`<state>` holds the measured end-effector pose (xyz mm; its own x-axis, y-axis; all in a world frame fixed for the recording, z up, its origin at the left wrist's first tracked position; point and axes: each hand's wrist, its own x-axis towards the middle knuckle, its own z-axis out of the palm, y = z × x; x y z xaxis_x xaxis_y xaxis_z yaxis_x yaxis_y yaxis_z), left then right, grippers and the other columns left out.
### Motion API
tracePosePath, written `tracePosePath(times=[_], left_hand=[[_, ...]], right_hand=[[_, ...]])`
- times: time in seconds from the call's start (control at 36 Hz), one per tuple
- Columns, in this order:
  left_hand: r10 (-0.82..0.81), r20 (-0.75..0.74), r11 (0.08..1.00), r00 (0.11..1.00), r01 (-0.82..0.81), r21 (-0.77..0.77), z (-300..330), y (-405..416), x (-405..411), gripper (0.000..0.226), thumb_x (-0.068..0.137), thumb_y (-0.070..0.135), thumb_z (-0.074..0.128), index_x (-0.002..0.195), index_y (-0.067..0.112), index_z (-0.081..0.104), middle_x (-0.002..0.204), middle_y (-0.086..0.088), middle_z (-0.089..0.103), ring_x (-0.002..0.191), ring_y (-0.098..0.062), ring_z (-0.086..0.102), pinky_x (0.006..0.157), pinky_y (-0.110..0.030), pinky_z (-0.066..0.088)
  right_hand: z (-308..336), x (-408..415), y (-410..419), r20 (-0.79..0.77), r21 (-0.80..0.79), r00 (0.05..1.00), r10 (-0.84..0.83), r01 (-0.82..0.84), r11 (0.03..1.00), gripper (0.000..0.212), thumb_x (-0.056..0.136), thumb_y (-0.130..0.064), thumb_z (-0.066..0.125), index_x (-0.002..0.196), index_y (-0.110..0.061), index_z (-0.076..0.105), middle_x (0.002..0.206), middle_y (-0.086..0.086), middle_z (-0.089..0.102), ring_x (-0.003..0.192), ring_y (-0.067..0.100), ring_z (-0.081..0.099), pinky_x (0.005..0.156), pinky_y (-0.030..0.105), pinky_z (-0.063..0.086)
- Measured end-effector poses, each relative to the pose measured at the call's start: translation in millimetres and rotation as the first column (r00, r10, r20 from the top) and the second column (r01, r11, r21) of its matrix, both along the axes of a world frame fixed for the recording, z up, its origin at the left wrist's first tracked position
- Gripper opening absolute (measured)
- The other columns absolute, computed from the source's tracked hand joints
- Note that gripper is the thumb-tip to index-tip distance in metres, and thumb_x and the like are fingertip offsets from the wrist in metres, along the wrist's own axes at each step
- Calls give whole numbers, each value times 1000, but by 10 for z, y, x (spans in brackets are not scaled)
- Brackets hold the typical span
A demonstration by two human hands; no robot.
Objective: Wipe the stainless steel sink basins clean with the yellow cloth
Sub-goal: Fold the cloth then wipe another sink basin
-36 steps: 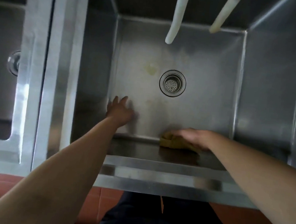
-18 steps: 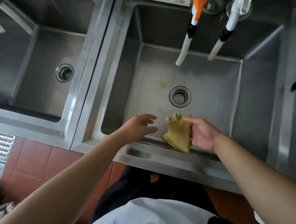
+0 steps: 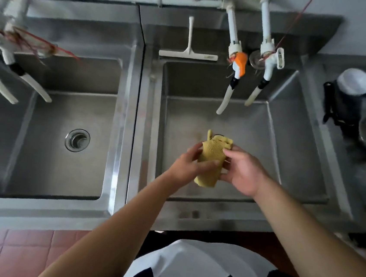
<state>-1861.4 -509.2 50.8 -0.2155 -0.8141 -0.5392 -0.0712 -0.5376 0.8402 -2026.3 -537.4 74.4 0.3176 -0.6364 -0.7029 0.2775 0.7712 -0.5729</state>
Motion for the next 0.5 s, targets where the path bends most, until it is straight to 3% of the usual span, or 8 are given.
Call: tracePosePath(times=[0.08, 0.19, 0.31, 0.36, 0.42, 0.5], left_hand=[[-56, -229, 997, 972, 68, 42, 132, -77, 170, 49, 87, 22, 73, 133, 27, 55, 125, -5, 66, 116, -27, 63, 102, -45, 50], [-50, -339, 990, 940, 91, 107, 184, -155, 278, 54, 86, 12, 72, 136, 23, 54, 129, -10, 64, 120, -34, 59, 95, -45, 51], [-11, -262, 995, 965, 36, 92, 260, -152, 220, 54, 88, 1, 68, 137, 20, 53, 126, -8, 64, 114, -31, 61, 89, -44, 56], [-15, -217, 998, 976, 28, 59, 305, -165, 221, 56, 88, -1, 67, 139, 19, 52, 126, -7, 62, 112, -29, 61, 87, -41, 58], [-81, -136, 996, 987, 84, 15, 366, -189, 254, 57, 88, 0, 68, 137, 25, 52, 128, -4, 60, 116, -29, 59, 94, -48, 55], [-286, 45, 949, 957, 289, -123, 543, -231, 302, 63, 86, -5, 66, 134, 34, 55, 126, -1, 61, 114, -24, 59, 100, -49, 51]], right_hand=[[189, 80, 54, 74, -81, 997, 38, -32, 996, 37, 103, -15, 39, 136, -18, 55, 129, 12, 63, 115, 29, 61, 83, 51, 56], [290, 60, 84, -290, -190, 956, -38, -19, 982, 31, 104, -15, 41, 123, -26, 63, 125, 8, 64, 114, 29, 61, 86, 53, 55], [293, 2, 181, -528, -294, 835, -155, -8, 956, 29, 100, -4, 48, 101, -24, 68, 103, 8, 65, 91, 24, 62, 75, 46, 61], [260, -59, 227, -556, -287, 811, -181, 17, 958, 25, 96, -2, 54, 107, -20, 67, 104, 9, 61, 92, 22, 60, 74, 46, 61], [235, -146, 248, -596, -282, 789, -147, -34, 959, 44, 91, -5, 62, 128, -27, 58, 123, 6, 56, 106, 21, 59, 85, 47, 58], [322, -283, 248, -555, -312, 831, 43, -256, 915, 86, 81, -18, 78, 148, -43, 30, 142, -8, 38, 129, 16, 41, 109, 45, 39]])
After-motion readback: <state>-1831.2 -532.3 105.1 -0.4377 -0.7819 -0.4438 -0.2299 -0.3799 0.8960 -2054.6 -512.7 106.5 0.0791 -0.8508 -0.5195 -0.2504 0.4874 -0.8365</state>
